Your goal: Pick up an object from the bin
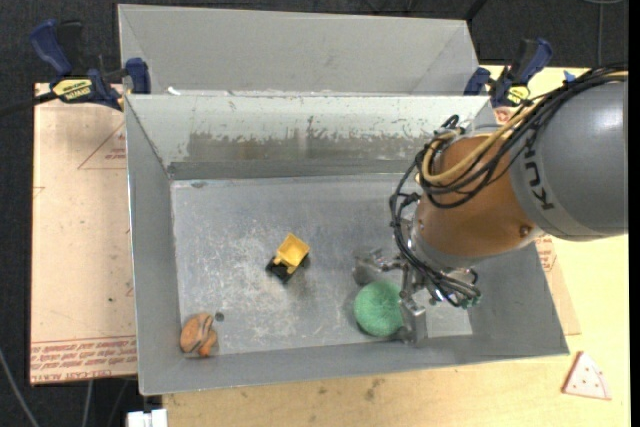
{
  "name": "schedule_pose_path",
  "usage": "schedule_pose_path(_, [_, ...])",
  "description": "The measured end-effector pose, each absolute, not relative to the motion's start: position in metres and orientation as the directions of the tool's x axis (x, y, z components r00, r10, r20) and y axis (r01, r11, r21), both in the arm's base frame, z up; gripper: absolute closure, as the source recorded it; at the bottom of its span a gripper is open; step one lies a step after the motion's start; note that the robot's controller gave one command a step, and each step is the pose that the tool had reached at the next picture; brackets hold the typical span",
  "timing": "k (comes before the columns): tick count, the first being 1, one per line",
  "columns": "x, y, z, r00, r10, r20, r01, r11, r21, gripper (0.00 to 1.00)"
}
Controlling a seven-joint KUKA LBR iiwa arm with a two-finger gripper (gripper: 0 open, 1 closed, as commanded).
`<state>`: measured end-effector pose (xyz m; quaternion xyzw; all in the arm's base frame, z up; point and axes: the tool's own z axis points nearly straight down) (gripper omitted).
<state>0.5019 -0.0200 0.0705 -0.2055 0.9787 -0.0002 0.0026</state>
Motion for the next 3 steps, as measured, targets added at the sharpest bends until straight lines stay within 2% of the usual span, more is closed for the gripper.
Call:
schedule_pose_path(1, [0.482,-0.063,0.069,-0.935,-0.355,-0.001,-0.355,0.935,0.000,1.00])
schedule_pose_path(2, [0.482,-0.062,0.069,-0.935,-0.356,-0.001,-0.356,0.935,0.001,1.00])
schedule_pose_path(3, [0.493,-0.051,0.204,-0.943,-0.333,-0.003,-0.333,0.943,0.000,1.00])
